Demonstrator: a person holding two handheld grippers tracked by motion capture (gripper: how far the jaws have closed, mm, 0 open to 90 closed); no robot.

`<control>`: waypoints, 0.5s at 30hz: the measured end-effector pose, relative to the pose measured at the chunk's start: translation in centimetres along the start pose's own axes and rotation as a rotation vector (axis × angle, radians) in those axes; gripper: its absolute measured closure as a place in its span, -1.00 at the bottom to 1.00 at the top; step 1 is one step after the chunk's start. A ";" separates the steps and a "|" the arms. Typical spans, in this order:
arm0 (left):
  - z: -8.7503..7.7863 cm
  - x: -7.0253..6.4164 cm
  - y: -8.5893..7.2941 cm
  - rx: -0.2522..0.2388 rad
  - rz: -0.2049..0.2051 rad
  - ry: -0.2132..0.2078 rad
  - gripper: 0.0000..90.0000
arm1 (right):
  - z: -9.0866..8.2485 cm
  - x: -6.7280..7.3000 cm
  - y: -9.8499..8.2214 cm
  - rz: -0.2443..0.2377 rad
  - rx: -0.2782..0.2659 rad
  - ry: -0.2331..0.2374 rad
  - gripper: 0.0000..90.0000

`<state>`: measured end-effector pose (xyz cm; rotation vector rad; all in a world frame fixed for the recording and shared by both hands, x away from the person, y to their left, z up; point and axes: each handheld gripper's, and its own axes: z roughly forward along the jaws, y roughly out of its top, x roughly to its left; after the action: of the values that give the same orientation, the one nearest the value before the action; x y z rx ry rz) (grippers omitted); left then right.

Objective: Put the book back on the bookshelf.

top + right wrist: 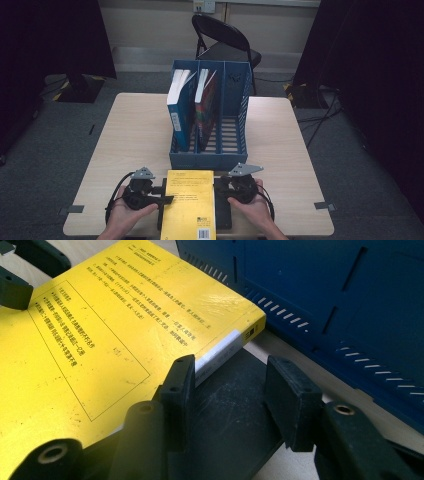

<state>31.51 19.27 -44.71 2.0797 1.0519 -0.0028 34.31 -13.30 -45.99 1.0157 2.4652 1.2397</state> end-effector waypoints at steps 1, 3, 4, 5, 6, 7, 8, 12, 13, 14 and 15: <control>0.0 0.1 0.0 -0.004 -0.009 -0.004 0.02 | 0.0 0.1 0.0 -0.005 0.000 -0.004 0.24; 0.1 0.2 0.0 -0.015 -0.006 0.009 -0.03 | -0.1 0.1 0.0 -0.005 -0.003 0.002 0.21; 0.1 0.3 0.1 -0.020 0.000 0.022 -0.05 | -0.3 0.1 0.0 0.002 -0.009 0.015 0.17; 0.2 0.3 0.2 -0.022 0.000 0.024 -0.05 | -0.3 0.1 0.0 0.002 -0.009 0.015 0.17; 0.2 0.5 0.3 -0.020 0.002 0.024 -0.06 | -0.5 0.3 0.1 0.000 -0.018 0.025 0.16; 0.1 0.6 0.4 -0.025 -0.007 0.038 -0.06 | -0.6 0.4 0.1 -0.006 -0.022 0.030 0.16; 0.0 0.9 0.6 -0.024 -0.001 0.056 -0.06 | -0.7 0.5 0.0 -0.010 -0.025 0.032 0.12; 0.1 1.0 0.8 -0.027 -0.007 0.054 -0.05 | -0.8 1.1 -0.2 -0.022 -0.022 0.080 0.05; 0.2 0.9 0.8 -0.028 -0.005 0.055 -0.05 | -0.8 1.1 -0.2 -0.022 -0.022 0.080 0.05; 0.5 0.7 0.9 -0.029 0.008 0.045 -0.05 | -0.8 1.4 -0.2 -0.026 -0.017 0.092 0.01; 0.5 0.7 0.9 -0.029 0.008 0.045 -0.05 | -0.8 1.4 -0.2 -0.026 -0.017 0.092 0.01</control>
<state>32.72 19.13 -44.69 2.0660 1.0643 0.0633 32.82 -12.95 -45.50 0.9394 2.5231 1.3255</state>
